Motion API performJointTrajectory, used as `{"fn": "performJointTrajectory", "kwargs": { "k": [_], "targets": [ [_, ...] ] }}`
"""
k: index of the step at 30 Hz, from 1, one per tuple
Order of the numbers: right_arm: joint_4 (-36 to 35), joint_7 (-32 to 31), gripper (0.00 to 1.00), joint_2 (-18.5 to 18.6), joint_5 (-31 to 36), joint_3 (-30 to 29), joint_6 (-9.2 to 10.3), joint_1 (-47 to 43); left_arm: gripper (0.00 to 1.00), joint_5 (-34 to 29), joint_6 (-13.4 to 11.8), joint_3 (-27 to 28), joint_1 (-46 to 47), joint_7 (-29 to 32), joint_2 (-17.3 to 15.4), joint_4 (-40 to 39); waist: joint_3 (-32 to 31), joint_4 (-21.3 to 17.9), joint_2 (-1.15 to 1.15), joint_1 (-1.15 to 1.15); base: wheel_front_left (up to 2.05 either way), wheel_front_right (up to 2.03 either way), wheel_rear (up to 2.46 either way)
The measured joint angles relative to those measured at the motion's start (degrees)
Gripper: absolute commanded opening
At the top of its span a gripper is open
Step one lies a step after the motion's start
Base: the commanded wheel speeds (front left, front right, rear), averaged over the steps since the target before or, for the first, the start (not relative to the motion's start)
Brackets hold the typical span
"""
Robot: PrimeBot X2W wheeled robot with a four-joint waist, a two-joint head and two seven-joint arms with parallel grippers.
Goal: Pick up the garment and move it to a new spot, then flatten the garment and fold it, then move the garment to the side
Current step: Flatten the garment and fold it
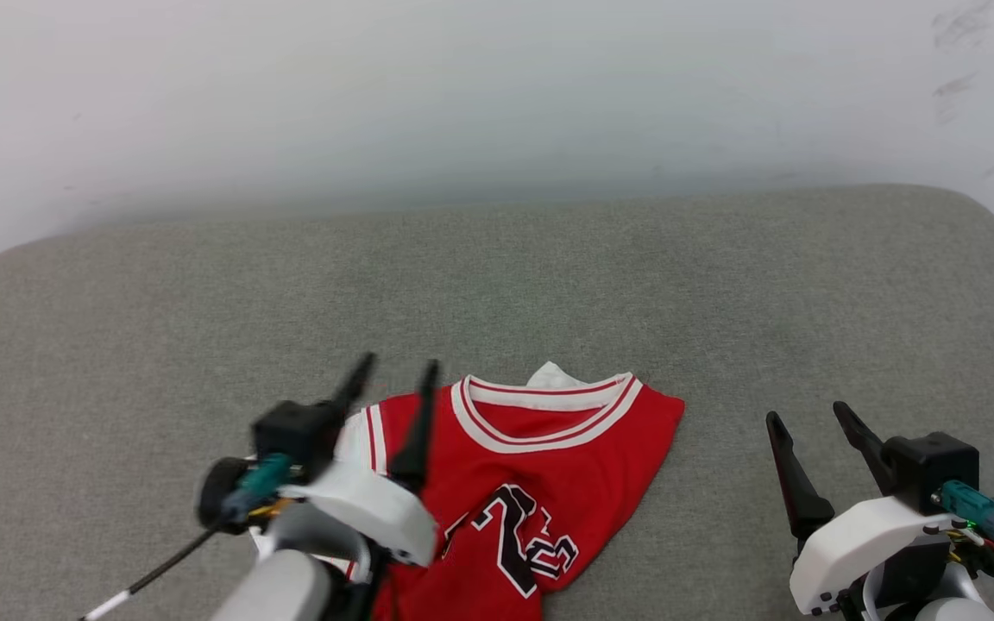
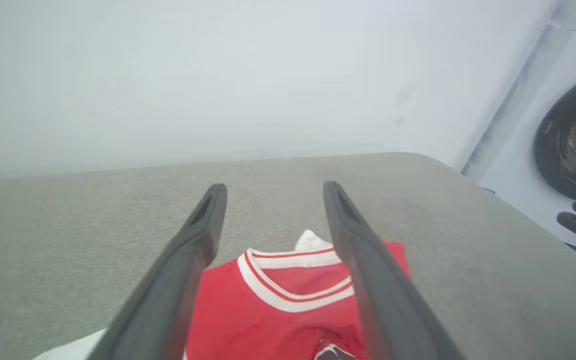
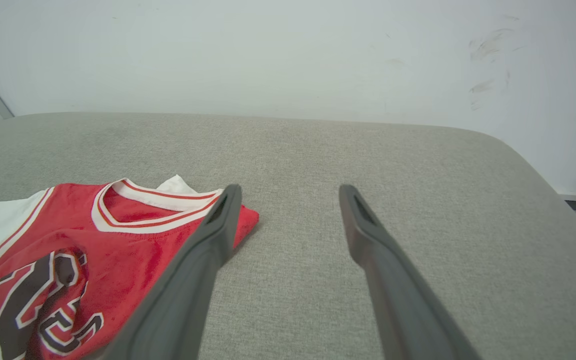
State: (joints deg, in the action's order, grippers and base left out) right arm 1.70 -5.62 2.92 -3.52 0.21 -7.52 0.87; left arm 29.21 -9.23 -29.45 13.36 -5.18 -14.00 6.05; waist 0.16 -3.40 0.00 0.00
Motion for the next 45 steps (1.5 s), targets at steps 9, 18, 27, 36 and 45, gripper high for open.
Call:
{"fn": "performJointTrajectory", "kwargs": {
  "k": [9, 18, 27, 36, 45],
  "targets": [
    [0.01, -1.09, 1.0, 0.1, 0.54, -1.16, 0.0, -0.01, 1.0, 0.29, -5.57, 9.73, -4.28, -7.09, -5.5, 0.96, 0.47, 1.55, 0.0, 0.0, 0.0, 0.0, 0.0],
    [5.58, -11.1, 1.0, 3.78, -2.72, -0.89, 0.0, 2.25, 1.0, -1.44, -7.77, 9.65, -6.1, -6.47, -7.54, -4.41, 3.48, 5.16, 0.0, 0.0, 0.0, 0.0, 0.0],
    [11.59, -23.48, 1.0, 8.14, -10.07, 5.05, 0.0, 10.68, 1.0, -2.43, -7.91, 7.57, -3.86, -6.1, -5.84, -6.97, 9.8, 9.9, 0.0, 0.0, 0.0, 0.0, 0.0],
    [17.92, -28.52, 1.0, 9.49, -13.41, 7.4, 0.03, 17.06, 1.0, -2.75, -6.9, 6.34, -1.29, -7.19, -4.44, -5.13, 14.45, 14.24, 0.0, 0.0, 0.0, 0.0, 0.0],
    [18.73, -25.42, 0.0, 10.7, -16.05, 10.72, -0.01, 18.28, 1.0, -2.24, -6.8, 6.32, -1.76, -7.35, -4.64, -3.22, 12.92, 12.91, 0.0, 0.01, 0.0, 0.0, 0.0]
  ]
}}
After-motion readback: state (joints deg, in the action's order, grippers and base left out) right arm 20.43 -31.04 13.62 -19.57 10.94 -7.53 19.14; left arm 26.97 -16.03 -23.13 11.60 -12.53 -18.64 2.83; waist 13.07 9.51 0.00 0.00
